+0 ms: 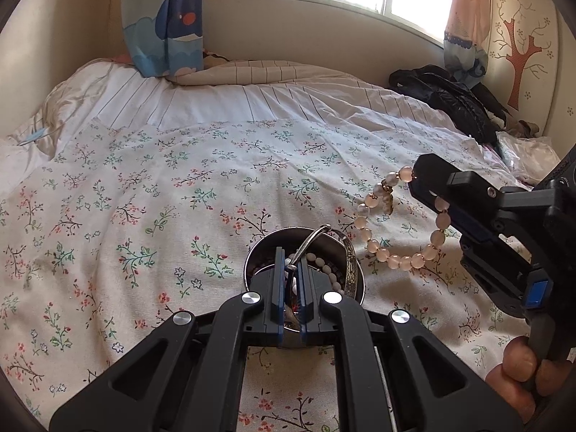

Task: Organize jewelry
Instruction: 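Carry both bracelets over the silver tin, then open both grippers to drop the bracelets into the tin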

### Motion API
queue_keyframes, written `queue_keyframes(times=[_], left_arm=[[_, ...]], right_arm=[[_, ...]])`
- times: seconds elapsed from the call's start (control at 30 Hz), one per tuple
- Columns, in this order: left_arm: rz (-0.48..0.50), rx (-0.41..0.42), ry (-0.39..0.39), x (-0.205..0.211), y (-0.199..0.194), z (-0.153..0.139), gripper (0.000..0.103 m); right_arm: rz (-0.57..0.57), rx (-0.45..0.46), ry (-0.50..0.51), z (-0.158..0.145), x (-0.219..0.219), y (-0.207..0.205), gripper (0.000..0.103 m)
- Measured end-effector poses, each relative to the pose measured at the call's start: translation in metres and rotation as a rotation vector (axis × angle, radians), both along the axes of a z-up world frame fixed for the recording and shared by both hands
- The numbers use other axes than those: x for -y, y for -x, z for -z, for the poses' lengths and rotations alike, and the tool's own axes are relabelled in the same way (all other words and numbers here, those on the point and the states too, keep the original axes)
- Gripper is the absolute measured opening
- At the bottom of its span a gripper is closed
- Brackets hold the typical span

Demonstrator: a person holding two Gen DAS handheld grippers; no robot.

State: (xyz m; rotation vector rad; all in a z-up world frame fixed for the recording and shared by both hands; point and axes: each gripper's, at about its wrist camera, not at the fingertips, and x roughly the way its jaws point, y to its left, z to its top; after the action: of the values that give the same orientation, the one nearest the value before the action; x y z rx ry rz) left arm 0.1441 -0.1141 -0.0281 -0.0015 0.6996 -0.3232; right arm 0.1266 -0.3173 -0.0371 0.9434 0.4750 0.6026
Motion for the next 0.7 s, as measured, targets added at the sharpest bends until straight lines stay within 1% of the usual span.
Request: queue_keyframes(times=[0.27, 0.37, 0.43, 0.47, 0.5, 0.53, 0.57, 0.6, 0.7], left_arm=[[0.01, -0.042, 0.013, 0.005, -0.016, 0.012, 0.005], [0.018, -0.085, 0.001, 0.012, -0.026, 0.021, 0.006], [0.023, -0.121, -0.008, 0.014, -0.032, 0.027, 0.011], [0.018, -0.123, -0.007, 0.013, -0.033, 0.027, 0.018], [0.009, -0.119, 0.0, 0.011, -0.033, 0.026, 0.031], [0.0, -0.114, 0.014, 0.008, -0.032, 0.023, 0.04], [-0.005, -0.105, 0.035, 0.004, -0.032, 0.021, 0.051], [-0.02, -0.099, 0.042, 0.001, -0.032, 0.018, 0.058], [-0.078, -0.069, 0.072, -0.014, -0.032, 0.01, 0.062]], right_arm=[[0.005, -0.014, 0.024, 0.002, -0.001, -0.006, 0.009], [0.005, -0.028, 0.038, 0.006, -0.002, -0.009, 0.01], [0.009, -0.038, 0.049, 0.008, -0.002, -0.012, 0.01], [0.01, -0.041, 0.05, 0.009, -0.002, -0.014, 0.01], [0.011, -0.044, 0.052, 0.01, -0.002, -0.015, 0.01], [0.01, -0.047, 0.053, 0.012, -0.003, -0.017, 0.01], [0.009, -0.051, 0.055, 0.013, -0.003, -0.018, 0.01], [0.008, -0.055, 0.058, 0.014, -0.004, -0.019, 0.01], [-0.001, -0.064, 0.061, 0.016, -0.008, -0.022, 0.01]])
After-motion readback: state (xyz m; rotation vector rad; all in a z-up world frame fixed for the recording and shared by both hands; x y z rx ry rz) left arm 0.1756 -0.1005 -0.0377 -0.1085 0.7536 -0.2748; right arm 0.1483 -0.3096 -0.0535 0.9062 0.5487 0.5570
